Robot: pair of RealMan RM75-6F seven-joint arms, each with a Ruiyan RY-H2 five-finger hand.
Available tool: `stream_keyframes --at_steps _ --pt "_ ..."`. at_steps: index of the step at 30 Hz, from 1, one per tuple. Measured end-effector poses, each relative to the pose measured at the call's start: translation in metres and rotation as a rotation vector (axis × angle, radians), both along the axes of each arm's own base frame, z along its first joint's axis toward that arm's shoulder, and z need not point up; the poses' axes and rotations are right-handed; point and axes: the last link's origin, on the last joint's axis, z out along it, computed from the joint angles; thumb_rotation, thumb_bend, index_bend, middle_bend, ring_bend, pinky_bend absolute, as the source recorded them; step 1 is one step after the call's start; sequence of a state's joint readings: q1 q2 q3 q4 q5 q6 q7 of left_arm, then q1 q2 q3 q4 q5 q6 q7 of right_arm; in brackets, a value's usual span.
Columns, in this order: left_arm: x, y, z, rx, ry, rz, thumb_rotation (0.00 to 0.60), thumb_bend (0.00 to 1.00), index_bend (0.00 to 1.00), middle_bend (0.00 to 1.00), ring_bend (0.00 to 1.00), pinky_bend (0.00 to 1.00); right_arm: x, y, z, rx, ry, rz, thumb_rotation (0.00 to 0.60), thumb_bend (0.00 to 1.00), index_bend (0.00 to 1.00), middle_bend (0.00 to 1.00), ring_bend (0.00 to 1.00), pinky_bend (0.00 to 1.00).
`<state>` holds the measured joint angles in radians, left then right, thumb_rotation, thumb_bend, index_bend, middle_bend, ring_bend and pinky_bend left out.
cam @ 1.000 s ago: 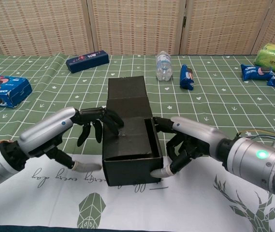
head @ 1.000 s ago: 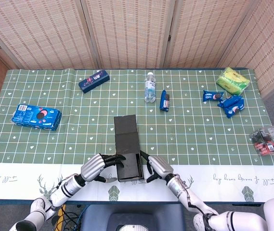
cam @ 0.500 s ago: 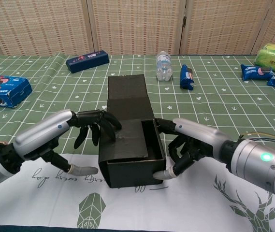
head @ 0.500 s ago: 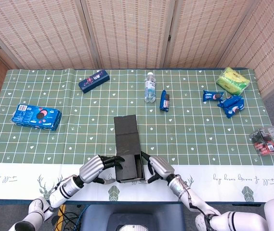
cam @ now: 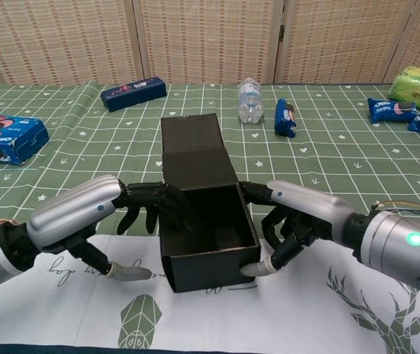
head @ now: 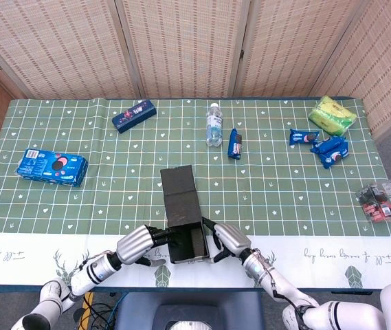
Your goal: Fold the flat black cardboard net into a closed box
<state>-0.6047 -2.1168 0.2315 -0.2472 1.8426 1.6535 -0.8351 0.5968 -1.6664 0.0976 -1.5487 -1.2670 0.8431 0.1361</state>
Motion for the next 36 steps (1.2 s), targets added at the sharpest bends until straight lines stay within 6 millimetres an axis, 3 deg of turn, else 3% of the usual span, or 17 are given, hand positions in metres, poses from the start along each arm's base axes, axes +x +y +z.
stream_keyframes --at_steps 12,19,30,36 --pt "0.011 0.006 -0.001 0.025 0.05 -0.087 0.6 0.16 0.49 0.42 0.56 0.69 -0.001 -0.005 0.01 -0.001 0.021 0.035 0.6 0.45 0.26 0.34 0.72 0.99" --pt "0.018 0.011 -0.003 -0.007 0.016 -0.058 0.6 0.16 0.51 0.44 0.58 0.69 0.001 -0.014 0.015 0.012 0.045 0.074 0.6 0.45 0.01 0.32 0.72 0.99" --pt "0.029 0.022 -0.001 -0.069 -0.051 0.0 0.6 0.16 0.56 0.54 0.62 0.69 0.016 -0.044 0.024 0.069 0.125 0.179 0.6 0.44 0.0 0.28 0.71 0.99" --pt "0.029 0.021 -0.002 -0.092 -0.051 0.025 0.6 0.16 0.56 0.55 0.62 0.69 0.022 -0.054 0.024 0.077 0.119 0.175 0.6 0.44 0.0 0.28 0.71 0.99"
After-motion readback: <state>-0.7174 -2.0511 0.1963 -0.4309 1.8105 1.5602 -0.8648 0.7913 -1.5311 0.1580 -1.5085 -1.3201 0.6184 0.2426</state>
